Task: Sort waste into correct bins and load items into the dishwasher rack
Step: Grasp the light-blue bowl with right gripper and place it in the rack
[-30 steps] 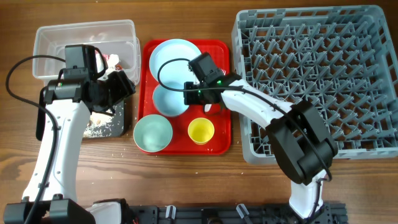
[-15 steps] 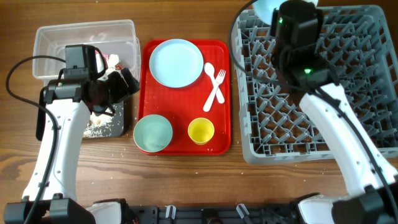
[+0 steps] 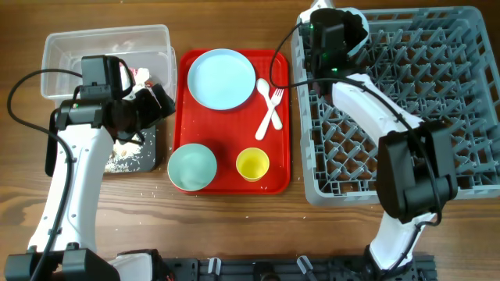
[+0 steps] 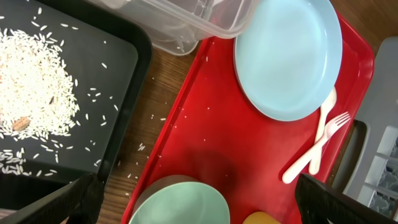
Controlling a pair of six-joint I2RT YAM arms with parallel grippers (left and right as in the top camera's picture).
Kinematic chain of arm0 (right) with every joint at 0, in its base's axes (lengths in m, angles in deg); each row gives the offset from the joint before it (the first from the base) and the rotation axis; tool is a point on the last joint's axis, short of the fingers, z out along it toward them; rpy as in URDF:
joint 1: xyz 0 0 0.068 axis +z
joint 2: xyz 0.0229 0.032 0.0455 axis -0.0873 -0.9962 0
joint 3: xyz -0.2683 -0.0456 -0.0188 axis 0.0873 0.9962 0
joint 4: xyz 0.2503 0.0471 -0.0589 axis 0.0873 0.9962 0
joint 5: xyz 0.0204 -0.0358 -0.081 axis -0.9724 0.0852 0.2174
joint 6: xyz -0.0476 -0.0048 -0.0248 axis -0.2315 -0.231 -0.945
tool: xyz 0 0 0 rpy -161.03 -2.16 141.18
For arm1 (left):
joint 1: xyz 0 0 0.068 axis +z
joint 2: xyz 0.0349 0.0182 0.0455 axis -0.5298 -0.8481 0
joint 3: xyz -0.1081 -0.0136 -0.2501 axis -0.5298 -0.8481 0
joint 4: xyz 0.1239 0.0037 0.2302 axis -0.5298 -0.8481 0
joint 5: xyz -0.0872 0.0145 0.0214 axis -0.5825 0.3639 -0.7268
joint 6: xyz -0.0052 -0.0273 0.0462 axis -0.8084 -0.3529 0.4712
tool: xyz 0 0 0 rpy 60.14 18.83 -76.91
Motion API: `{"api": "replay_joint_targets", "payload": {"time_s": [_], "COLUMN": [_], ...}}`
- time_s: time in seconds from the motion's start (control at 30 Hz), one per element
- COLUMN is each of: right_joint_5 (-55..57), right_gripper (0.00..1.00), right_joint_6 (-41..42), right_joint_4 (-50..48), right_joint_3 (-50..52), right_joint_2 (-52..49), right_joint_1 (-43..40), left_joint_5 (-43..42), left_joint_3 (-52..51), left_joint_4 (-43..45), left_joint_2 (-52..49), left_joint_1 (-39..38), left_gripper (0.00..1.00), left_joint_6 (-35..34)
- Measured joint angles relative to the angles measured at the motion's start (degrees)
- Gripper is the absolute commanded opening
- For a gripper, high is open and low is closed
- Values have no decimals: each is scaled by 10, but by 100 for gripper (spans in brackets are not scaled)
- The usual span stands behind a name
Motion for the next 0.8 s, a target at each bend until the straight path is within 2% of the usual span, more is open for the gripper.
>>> {"api": "replay_joint_targets", "payload": {"time_s": [0.07,0.13,0.2,0.27,0.5,0.63,0.67,0.73,0.77,0.8], "right_joint_5": [0,8,9,8,8,-2,-19,-117,-229,-313], "right_gripper": [5,26,57,72,98,100,100,100,100,100], "right_joint_6": [0,-4,-1,8,43,73,89,153,209,242], "right_joint_4": [1,5,26,34,35,38,63,193,296,326], "right_joint_3": [0,0,0,0,0,0,0,-14,-38,-53], "right_joint_2": [-5,-8,-9,-12,-17,-16,-10,28,58,75], "right_joint_1": [17,35,46,55,98,122,121,121,120,120], "left_joint_5": [0,0,0,0,0,0,0,0,0,0], "left_joint_3": [0,0,0,0,0,0,0,0,0,0], "left_joint_4": [0,0,0,0,0,0,0,0,0,0], "left_joint_2": [0,0,0,0,0,0,0,0,0,0], "left_joint_1": [0,0,0,0,0,0,0,0,0,0], "left_gripper": [100,100,100,100,100,100,100,100,100,100], "left_joint_6": [0,0,0,0,0,0,0,0,0,0]}}
